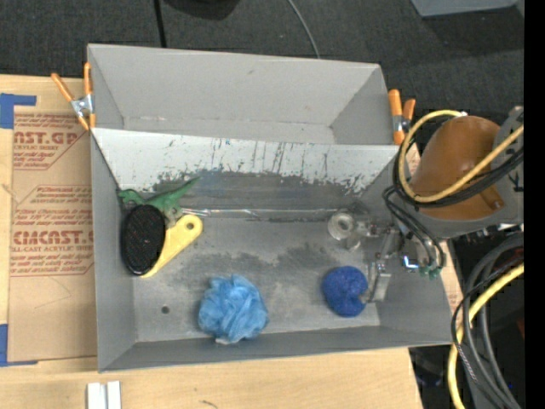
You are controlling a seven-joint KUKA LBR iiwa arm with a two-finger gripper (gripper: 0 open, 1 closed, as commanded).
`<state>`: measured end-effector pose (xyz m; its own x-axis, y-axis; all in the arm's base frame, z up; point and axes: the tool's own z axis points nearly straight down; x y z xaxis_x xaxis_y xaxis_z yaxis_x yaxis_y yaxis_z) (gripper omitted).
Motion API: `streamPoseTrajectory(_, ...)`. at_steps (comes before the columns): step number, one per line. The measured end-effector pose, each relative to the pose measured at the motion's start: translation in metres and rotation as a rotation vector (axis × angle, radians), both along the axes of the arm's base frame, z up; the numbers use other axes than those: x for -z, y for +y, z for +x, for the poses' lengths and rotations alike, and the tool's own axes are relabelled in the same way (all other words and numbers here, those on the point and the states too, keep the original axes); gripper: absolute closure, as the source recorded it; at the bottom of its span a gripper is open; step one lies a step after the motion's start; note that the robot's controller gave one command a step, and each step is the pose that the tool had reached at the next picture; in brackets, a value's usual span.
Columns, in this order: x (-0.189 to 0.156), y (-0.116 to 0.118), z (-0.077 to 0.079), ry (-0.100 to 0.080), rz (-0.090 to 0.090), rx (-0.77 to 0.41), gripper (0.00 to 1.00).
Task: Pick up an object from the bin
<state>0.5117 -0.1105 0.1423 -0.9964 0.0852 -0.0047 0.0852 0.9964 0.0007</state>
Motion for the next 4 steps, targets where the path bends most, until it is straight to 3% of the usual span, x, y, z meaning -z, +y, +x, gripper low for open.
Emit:
streamPoseTrajectory(1, 0.036, -0.002, -0.015, 0.007, 0.0, -0.253, 0.0)
streamPoseTrajectory(2, 0.073, -0.034, -0.006, -0.002, -0.002, -0.514, 1.0)
streamPoseTrajectory(4, 0.06, -0.033, -0.009, 0.006, 0.003, -0.514, 1.0)
